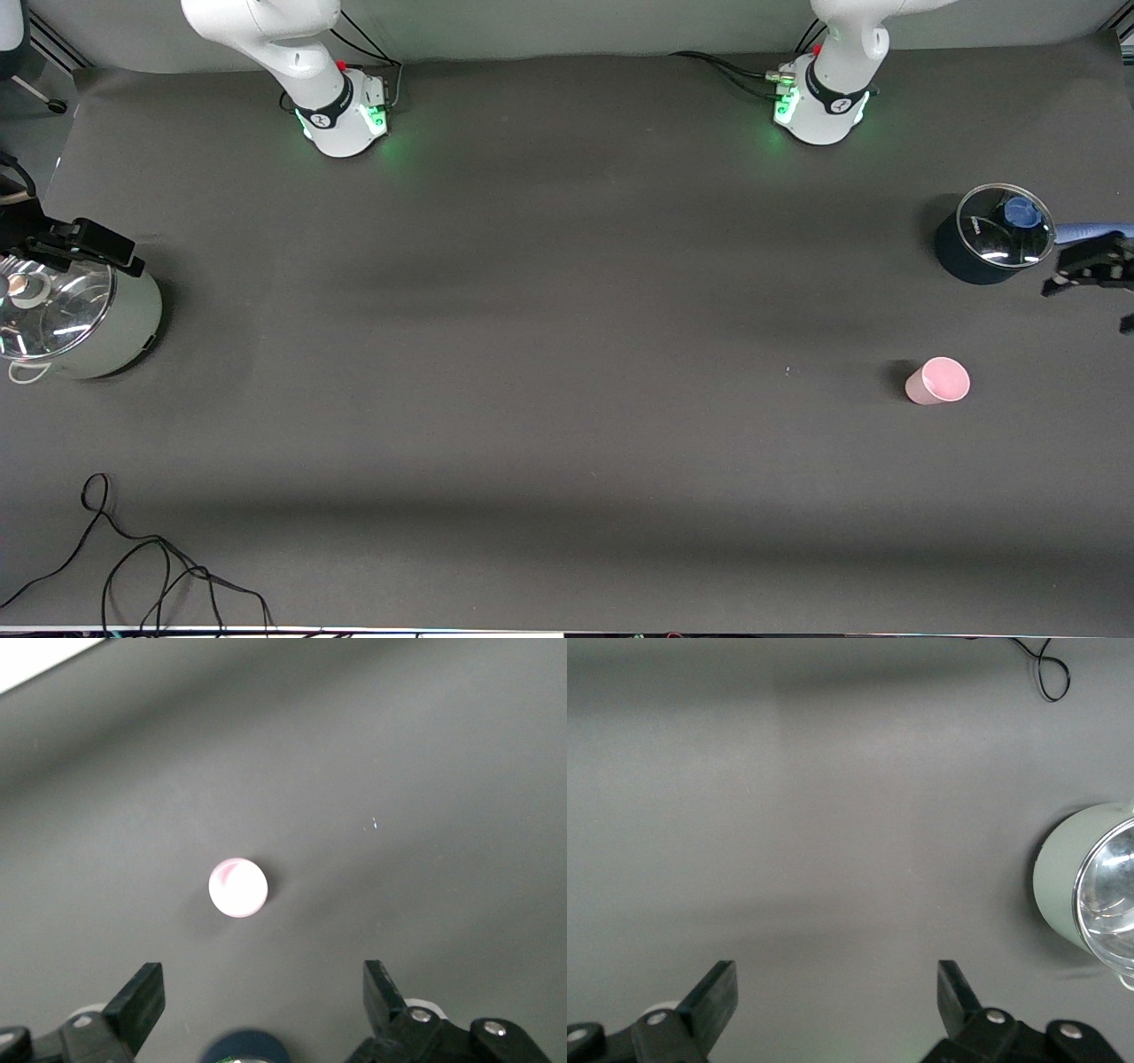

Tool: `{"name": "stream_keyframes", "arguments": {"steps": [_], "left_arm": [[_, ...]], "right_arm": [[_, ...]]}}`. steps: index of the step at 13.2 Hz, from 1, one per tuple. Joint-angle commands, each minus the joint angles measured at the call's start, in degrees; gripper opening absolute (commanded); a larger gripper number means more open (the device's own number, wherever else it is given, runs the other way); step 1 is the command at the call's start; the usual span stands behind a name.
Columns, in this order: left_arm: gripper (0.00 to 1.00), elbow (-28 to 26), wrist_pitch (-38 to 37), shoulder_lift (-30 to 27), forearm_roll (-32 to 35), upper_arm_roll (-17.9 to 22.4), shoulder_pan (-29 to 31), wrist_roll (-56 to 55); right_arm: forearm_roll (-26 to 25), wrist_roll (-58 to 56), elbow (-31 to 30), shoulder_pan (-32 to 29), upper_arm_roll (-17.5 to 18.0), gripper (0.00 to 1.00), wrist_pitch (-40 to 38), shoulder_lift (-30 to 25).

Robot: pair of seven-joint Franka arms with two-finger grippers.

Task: Transfer pink cup from left to right arm
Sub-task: 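Lower the left gripper down toward the pink cup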

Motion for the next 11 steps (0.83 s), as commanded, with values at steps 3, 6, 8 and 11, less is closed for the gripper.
{"name": "stream_keyframes", "arguments": {"steps": [3, 6, 8, 11], "left_arm": [[1.0, 1.63, 0.82, 6.62, -11.41, -0.44, 8.23, 21.52], [1.0, 1.63, 0.9, 11.54, -17.04, -0.44, 12.28, 33.83], [1.0, 1.63, 0.82, 15.58, -22.65, -0.44, 14.48, 42.18], [1.0, 1.45, 0.12, 20.95, -27.33, -0.53, 18.0, 55.27]], "right_arm": [[-0.88, -0.96, 0.91, 0.16, -0.17, 1.0, -0.76, 0.48], [-0.88, -1.04, 0.91, 0.16, -0.08, 1.0, -0.76, 0.48], [-0.88, -1.04, 0.82, 0.16, -0.17, 1.0, -0.76, 0.48], [-0.88, -0.95, 0.82, 0.16, -0.17, 1.0, -0.85, 0.48]]}}
